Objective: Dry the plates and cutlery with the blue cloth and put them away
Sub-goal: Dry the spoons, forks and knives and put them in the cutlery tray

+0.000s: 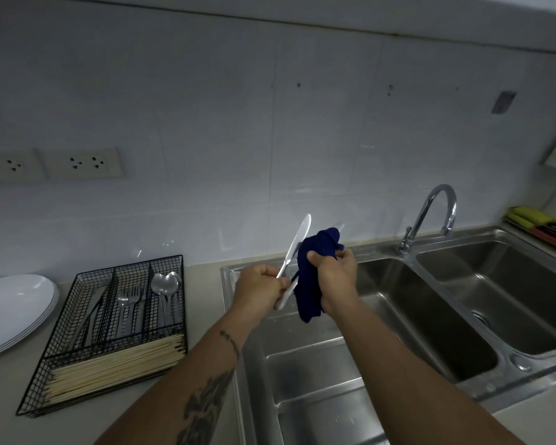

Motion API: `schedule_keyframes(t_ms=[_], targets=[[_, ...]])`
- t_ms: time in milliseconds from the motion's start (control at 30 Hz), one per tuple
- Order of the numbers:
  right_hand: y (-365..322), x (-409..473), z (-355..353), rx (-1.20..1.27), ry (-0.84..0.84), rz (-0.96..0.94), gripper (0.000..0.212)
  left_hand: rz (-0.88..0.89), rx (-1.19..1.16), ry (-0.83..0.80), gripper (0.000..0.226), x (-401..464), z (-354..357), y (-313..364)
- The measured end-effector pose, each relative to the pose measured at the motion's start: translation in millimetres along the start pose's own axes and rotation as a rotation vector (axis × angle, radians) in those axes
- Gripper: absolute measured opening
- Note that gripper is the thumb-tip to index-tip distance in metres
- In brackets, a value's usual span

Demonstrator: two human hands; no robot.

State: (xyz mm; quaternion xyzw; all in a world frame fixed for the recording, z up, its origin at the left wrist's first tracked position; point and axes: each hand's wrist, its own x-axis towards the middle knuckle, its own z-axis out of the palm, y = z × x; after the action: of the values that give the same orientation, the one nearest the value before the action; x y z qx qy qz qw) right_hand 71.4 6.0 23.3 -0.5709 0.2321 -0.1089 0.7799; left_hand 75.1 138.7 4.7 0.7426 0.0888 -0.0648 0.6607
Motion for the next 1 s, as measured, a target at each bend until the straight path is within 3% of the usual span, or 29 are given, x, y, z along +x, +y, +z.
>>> schedule_keyframes(t_ms=[233,367,533,700,800,867,1000], targets=[[-14,-8,-3,-0.396,-0.3,-0.11,0.035,0.116,0.03,0.064,0.012,19,-11,40],[-6,-16,2,-0.484,-0.426,-0.155,0.036,0.085,0.056,-0.023,0.018,23,-12,58],[-3,-18,2,-0.521,-0.442,-0.21,0.041,0.053,0.1,-0.061,0.012,25,-12,57],[13,-23,-9,-0.807,-0.419,-0.372,0.009,0.08,0.163,0.049,0.012,20,-14,49],[9,-25,-10,-0.937,-0.427,-0.414,0.017,0.063,0.224,0.05,0.008,20,-15,47],[2,-26,-4,-0.97,-0.41,-0.474,0.023,0.068,0.267,0.048,0.02,21,-12,48],[2,-30,-4,-1.156,-0.351,-0.652,0.015,0.077,0.237,0.13,0.025,27,-12,55]])
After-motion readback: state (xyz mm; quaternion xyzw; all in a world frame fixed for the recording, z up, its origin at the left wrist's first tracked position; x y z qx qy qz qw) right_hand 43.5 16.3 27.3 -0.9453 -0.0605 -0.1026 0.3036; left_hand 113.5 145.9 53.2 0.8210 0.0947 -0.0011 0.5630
